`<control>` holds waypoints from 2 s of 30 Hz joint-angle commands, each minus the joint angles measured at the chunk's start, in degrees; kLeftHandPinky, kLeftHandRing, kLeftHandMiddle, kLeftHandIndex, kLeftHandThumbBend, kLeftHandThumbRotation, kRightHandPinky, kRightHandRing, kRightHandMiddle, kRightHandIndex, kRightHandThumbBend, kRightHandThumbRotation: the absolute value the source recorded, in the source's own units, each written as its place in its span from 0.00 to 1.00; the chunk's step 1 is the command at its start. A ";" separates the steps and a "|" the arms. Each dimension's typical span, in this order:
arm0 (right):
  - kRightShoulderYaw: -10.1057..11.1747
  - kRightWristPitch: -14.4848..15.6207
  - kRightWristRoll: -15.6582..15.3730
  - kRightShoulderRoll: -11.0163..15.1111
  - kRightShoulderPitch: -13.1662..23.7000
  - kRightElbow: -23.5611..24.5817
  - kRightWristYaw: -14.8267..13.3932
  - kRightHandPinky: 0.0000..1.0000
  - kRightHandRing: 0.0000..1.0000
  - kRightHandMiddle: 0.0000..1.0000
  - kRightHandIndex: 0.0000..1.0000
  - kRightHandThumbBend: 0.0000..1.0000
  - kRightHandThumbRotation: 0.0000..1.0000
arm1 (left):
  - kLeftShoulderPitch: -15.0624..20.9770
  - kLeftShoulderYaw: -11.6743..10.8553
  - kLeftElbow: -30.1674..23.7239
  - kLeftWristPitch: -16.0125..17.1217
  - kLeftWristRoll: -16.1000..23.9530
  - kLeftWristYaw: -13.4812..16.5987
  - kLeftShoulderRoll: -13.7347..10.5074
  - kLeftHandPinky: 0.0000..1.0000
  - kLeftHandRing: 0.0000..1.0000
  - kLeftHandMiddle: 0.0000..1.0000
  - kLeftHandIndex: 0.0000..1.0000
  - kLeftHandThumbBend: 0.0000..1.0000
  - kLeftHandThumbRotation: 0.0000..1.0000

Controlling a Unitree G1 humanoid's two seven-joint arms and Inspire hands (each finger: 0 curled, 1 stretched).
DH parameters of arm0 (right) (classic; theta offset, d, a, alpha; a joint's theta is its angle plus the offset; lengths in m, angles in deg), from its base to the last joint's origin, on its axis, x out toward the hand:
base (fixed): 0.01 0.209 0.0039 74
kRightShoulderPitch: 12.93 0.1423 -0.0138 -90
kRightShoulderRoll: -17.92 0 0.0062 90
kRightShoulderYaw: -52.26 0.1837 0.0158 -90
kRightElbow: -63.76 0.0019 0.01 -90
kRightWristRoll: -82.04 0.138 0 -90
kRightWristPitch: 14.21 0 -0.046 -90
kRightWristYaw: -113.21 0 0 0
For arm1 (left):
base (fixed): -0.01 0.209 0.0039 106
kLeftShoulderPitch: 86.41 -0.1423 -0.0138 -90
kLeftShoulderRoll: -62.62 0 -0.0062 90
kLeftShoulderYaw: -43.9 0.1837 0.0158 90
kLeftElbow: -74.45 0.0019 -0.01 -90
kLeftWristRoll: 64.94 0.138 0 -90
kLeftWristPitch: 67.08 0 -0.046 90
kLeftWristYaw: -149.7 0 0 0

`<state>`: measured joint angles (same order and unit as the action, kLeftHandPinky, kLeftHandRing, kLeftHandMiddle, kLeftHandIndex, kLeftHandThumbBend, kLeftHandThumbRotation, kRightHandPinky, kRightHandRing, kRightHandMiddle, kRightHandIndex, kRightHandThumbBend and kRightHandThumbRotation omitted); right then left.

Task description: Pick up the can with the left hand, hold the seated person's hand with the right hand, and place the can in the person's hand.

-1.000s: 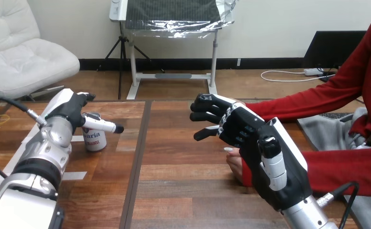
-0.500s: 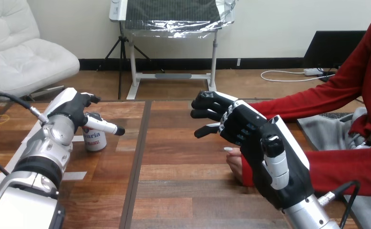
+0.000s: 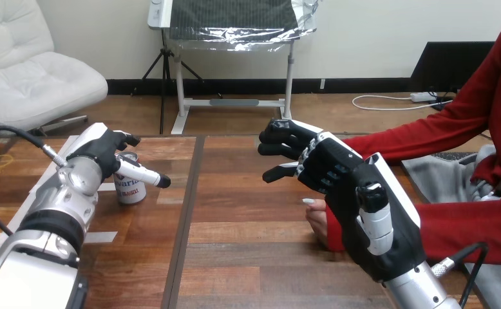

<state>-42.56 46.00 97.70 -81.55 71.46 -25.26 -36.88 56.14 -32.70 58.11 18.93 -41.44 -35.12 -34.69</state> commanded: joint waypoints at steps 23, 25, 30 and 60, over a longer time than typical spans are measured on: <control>0.04 -0.64 1.10 -0.69 1.45 2.84 -0.46 0.64 0.79 0.80 0.79 0.90 1.00 | 5.69 1.46 -0.23 -2.06 1.71 -6.35 -0.72 0.71 0.84 0.88 0.85 0.86 0.18; 0.04 -0.62 1.10 -0.70 1.42 2.87 -0.48 0.64 0.79 0.80 0.79 0.90 1.00 | 5.69 1.39 -0.22 -2.02 1.77 -6.45 -0.76 0.71 0.84 0.88 0.85 0.86 0.18; 0.04 -0.90 1.16 -0.75 1.54 2.59 -0.33 0.64 0.79 0.80 0.79 0.89 1.00 | 5.71 1.34 -0.30 -2.04 1.90 -6.56 -0.83 0.71 0.84 0.88 0.86 0.86 0.18; 0.11 -1.45 1.06 -0.70 1.69 1.65 -0.01 0.64 0.79 0.81 0.80 0.88 1.00 | 6.40 6.02 -1.33 -1.78 7.47 -4.04 -1.41 0.69 0.90 0.91 0.86 0.89 0.28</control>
<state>-42.55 46.00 97.86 -81.53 71.15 -24.66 -36.86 59.41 -29.05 58.03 16.37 -36.24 -40.95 -35.44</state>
